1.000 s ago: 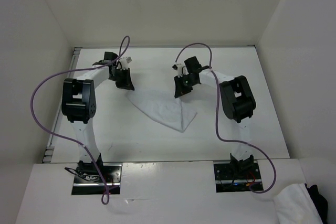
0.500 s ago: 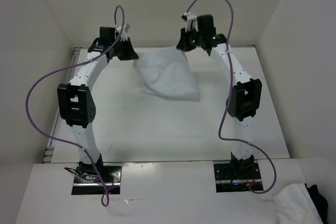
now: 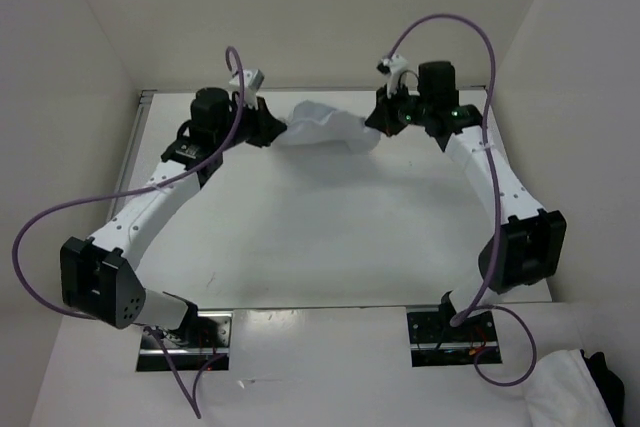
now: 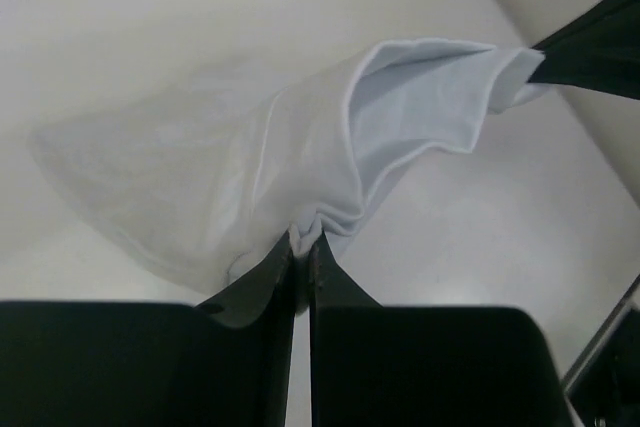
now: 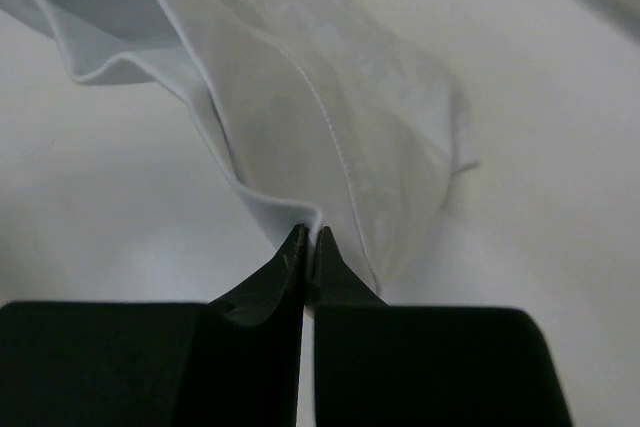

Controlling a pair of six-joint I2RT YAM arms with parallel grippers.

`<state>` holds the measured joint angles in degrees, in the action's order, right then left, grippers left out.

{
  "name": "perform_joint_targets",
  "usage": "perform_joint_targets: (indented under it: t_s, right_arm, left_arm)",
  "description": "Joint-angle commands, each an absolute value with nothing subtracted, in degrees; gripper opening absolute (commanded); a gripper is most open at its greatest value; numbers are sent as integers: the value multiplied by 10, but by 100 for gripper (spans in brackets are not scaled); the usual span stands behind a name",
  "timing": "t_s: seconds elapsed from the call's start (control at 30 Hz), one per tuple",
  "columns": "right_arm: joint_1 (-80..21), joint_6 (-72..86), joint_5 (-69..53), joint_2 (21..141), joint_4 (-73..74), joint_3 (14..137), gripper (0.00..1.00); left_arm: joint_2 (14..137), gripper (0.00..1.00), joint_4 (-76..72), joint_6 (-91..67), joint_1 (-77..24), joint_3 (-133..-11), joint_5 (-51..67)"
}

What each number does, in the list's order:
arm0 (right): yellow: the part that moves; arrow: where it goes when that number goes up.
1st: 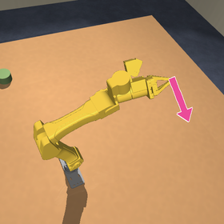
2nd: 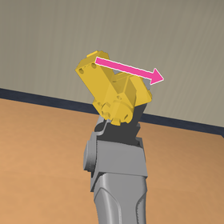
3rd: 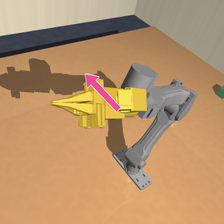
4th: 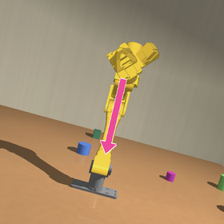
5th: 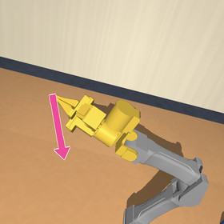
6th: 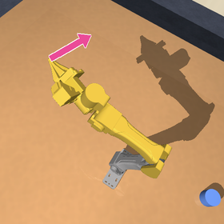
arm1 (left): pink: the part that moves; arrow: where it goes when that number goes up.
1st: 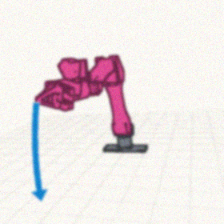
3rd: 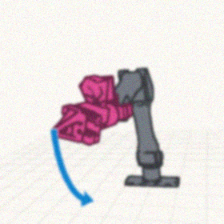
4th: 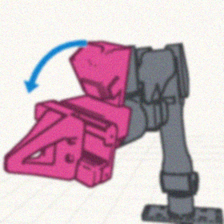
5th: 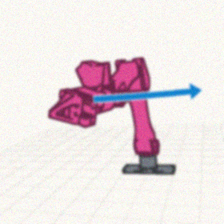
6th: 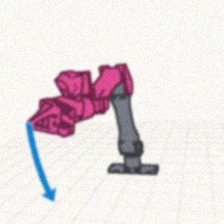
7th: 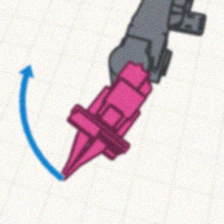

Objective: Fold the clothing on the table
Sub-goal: Flatten the skirt out, then fold the skirt

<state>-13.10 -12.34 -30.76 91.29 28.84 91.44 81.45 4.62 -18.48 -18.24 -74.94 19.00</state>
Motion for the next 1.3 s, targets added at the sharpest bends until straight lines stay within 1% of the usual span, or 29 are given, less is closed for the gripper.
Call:
perform_joint_targets:
  t_s: [0.0,0.07,0.1,0.17,0.23,0.3,0.33,0.37,0.4,0.5,0.57,0.77,0.8,0.83,0.87,0.93,0.97,1.0,1.07,1.1,1.13,1.2,1.27]
  right_arm:
    - [-138,-163,-326,863,283,748,0]
    - [-144,-186,-333,825,304,688,0]
    - [-144,-197,-341,813,314,639,0]
    - [-144,-228,-335,776,331,604,0]
    - [-135,-255,-329,750,356,578,0]
    - [-97,-277,-340,709,380,578,0]
    - [-83,-286,-346,696,380,573,0]
    - [-59,-293,-346,674,380,573,0]
    - [-53,-293,-346,669,387,573,0]
    - [-33,-300,-366,669,393,573,0]
    - [-26,-313,-391,684,412,568,0]
    - [-26,-313,-382,705,407,568,0]
    - [-26,-313,-372,713,407,568,0]
    - [-26,-313,-372,721,402,568,0]
    - [-26,-313,-367,722,402,573,0]
    - [-26,-313,-367,727,402,573,0]
    - [-26,-308,-374,727,402,573,0]
    - [-26,-308,-380,727,402,573,0]
    - [-26,-302,-385,722,395,568,0]
    - [-26,-302,-385,722,395,568,0]
    - [-26,-297,-385,715,389,561,0]
    - [-26,-297,-385,715,388,561,0]
    - [-26,-297,-385,710,383,555,0]
  left_arm:
    - [783,3,20,-234,-209,-636,136]
    - [755,3,34,-257,-222,-593,117]
    - [747,4,42,-265,-228,-559,99]
    - [726,4,60,-279,-242,-535,99]
    - [715,9,99,-279,-250,-529,83]
    - [697,12,123,-279,-250,-524,70]
    - [688,22,138,-279,-250,-524,76]
    - [673,30,138,-279,-250,-524,81]
    - [665,35,148,-279,-250,-524,81]
    - [652,37,175,-279,-250,-518,81]
    - [647,37,187,-286,-256,-511,90]
    - [642,37,176,-305,-268,-486,116]
    - [642,41,159,-315,-268,-486,129]
    - [642,60,146,-329,-268,-486,147]
    - [651,66,131,-338,-273,-481,175]
    - [686,76,91,-358,-291,-481,189]
    - [705,78,91,-358,-300,-489,189]
    - [749,78,91,-358,-320,-514,180]
    - [800,78,99,-352,-341,-547,166]
    - [853,79,108,-352,-357,-564,166]
    - [879,79,114,-358,-366,-599,166]
    - [944,78,125,-364,-386,-628,149]
    - [974,76,125,-369,-410,-655,119]
